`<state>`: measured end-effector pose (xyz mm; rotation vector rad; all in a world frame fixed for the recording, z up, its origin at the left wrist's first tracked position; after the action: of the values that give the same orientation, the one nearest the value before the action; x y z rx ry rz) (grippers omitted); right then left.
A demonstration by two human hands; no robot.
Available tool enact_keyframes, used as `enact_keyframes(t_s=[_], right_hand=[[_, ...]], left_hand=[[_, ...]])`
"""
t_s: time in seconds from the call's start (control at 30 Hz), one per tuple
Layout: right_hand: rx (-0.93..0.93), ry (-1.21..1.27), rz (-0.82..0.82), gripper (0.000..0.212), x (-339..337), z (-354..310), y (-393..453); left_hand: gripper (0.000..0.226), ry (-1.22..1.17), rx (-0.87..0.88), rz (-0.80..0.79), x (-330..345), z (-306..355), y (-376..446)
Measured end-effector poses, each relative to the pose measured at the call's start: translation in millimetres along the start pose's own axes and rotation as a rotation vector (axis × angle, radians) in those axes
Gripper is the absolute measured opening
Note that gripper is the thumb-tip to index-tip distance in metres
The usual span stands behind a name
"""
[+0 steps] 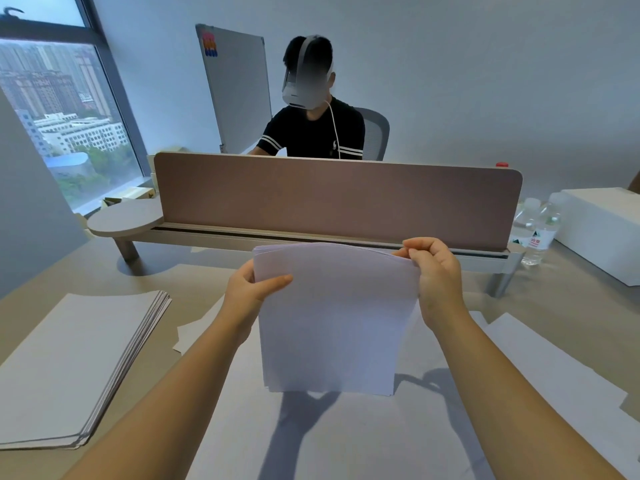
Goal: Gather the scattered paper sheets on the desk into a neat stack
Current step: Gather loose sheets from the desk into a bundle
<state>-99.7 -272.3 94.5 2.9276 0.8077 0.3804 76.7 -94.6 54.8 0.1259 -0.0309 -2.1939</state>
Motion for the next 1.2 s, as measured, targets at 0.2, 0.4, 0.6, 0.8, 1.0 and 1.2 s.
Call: enact_keyframes(t_s=[0.2, 0.4, 0.6, 0.8, 1.0, 1.2], right_hand=[[0.063, 0.000, -0.206, 0.016, 0, 26, 9], [0.244, -0.072, -0.278, 0.013, 5, 71, 7], [0.353, -0.067, -0.040, 0.021, -3, 106, 7], [0.357, -0.092, -0.146, 0.016, 1, 118, 3], [0.222, -0.140, 0.019, 0.018, 8, 101, 8], [0.157, -0.118, 0.033, 0.024, 21, 77, 8]], left_hand=[[0.022, 0.002, -0.041, 0.016, 3, -25, 12], [0.012, -0.032, -0.051, 0.087, -5, -23, 31], [0.008, -0.070, -0.076, -0.030, -5, -33, 42], [0.036, -0.007, -0.163, -0.086, -1, -86, 25], [0.007, 0.031, -0.167, 0.054, -4, -75, 31], [0.010, -0.006, -0.105, 0.074, -1, -45, 30]])
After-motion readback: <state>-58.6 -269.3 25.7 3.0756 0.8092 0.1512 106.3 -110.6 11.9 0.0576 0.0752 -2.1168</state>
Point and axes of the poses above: each hand's wrist, its own y-axis towards the middle knuckle, its own x-axis out of the palm, z = x × y, the point moved 7 cm from there along y, towards the middle knuckle, and after that the axes turned 8 degrees about y, right-handed, at the moved point
